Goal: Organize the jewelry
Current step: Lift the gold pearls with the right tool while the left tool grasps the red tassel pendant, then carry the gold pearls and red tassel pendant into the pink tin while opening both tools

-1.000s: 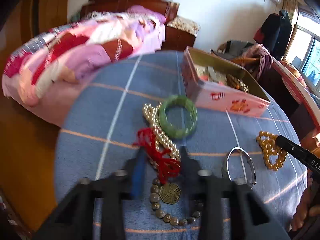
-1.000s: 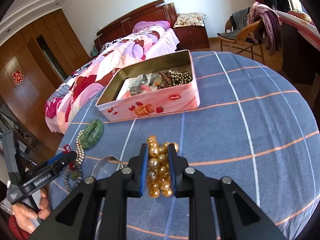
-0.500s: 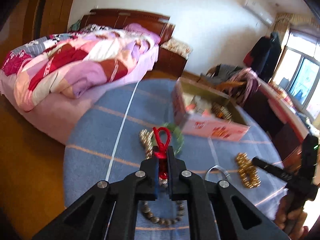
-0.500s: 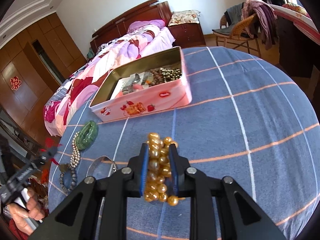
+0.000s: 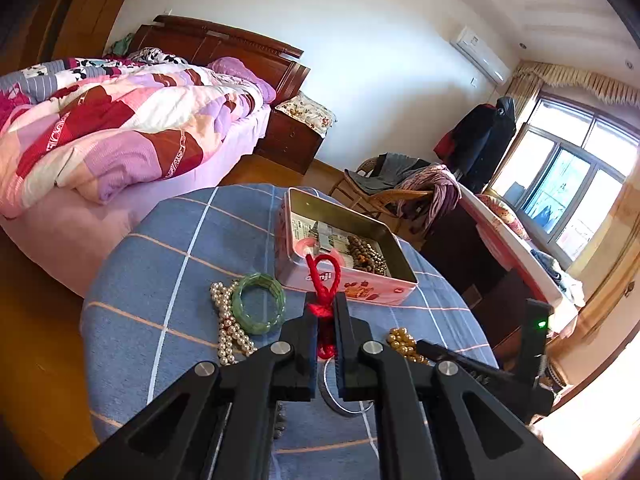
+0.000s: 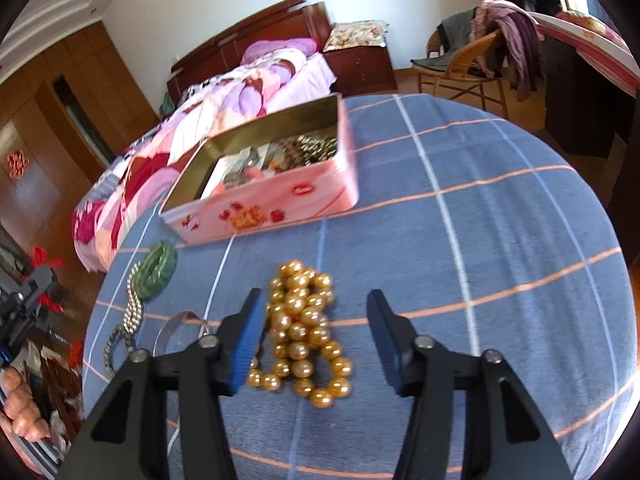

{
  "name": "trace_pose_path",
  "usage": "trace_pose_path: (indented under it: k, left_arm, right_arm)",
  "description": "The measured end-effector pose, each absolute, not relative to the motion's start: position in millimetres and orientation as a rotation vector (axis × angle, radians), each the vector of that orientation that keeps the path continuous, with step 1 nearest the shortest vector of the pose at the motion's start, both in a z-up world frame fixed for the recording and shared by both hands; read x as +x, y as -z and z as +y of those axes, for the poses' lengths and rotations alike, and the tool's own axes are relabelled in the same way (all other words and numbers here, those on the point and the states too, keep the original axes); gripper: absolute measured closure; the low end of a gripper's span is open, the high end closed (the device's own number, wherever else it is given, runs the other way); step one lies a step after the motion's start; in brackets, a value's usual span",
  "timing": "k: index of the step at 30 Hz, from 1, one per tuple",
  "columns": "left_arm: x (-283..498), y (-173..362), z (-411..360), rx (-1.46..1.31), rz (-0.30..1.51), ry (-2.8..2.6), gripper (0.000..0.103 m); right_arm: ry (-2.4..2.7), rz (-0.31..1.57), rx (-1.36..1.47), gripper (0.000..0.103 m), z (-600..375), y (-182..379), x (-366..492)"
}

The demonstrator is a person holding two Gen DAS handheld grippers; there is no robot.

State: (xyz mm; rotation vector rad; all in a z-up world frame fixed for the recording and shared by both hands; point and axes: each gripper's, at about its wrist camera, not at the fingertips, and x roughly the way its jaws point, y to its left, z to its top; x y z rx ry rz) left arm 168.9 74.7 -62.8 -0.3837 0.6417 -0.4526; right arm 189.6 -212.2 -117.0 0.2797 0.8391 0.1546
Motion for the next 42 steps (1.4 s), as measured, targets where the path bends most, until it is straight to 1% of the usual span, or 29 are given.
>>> trace_pose_path:
  k: [2,4,5,6,7,8,9,10,15,23,26,35,42]
  left_arm:
    - [169.6,62.5,74.5,-0.391,0.641,0.455,0.098]
    - [169.8,62.2,73.8,-0.388,0.64,0.453,0.098]
    - [170.3,62.3,72.6,-0.381,0.641,0.451,0.098]
    - [170.4,62.7,71.9,-0.373,0.643,0.448,0.098]
    - [170.4,63.5,69.3,-0.36,0.648,0.443,0.098]
    - [168.8,64.6,66.3,-0.349,0.654,0.441,0.098]
    - [168.9,65.8,64.2,-0.341,0.66,0.441,0.098]
    - [168.2,67.7,62.4,-0.337,0.666,0.443,0.098]
    - [168.3,76.1,54.4,-0.303,0.691,0.437,0.098]
    - [170.9,71.0,39.0,-0.241,0.669,0.452,0.098]
    - [179.1,65.6,32.4,-0.224,0.655,0.462,0.098]
    - [206.3,51.9,6.9,-0.186,0.606,0.493,0.098]
    - [229.0,51.1,-11.5,-0.16,0.598,0.5,0.098]
  right_arm:
    - [-0.178,0.873,0.259,0.044,-204.3,121.9,194.1]
    - [-0.169,0.881,0.207,0.042,-194.9,122.9,194.7]
    - [-0.165,0.886,0.173,0.042,-189.6,123.5,195.3]
    - [-0.156,0.892,0.142,0.044,-185.4,123.7,196.0]
    - [-0.151,0.897,0.119,0.057,-182.6,123.5,196.2]
    - [-0.158,0.902,0.1,0.067,-180.4,123.9,196.5]
    - [-0.174,0.905,0.103,0.075,-180.5,124.7,196.1]
    - [-0.177,0.903,0.105,0.078,-181.2,125.2,195.2]
    - [-0.206,0.862,0.203,0.081,-196.4,122.9,185.8]
    - [-0.239,0.641,0.26,0.083,-206.0,75.5,170.7]
    - [-0.253,0.592,0.282,0.083,-207.4,61.6,172.5]
    - [-0.218,0.552,0.275,0.083,-204.0,53.0,197.7]
    - [-0.207,0.516,0.25,0.083,-205.0,44.6,210.7]
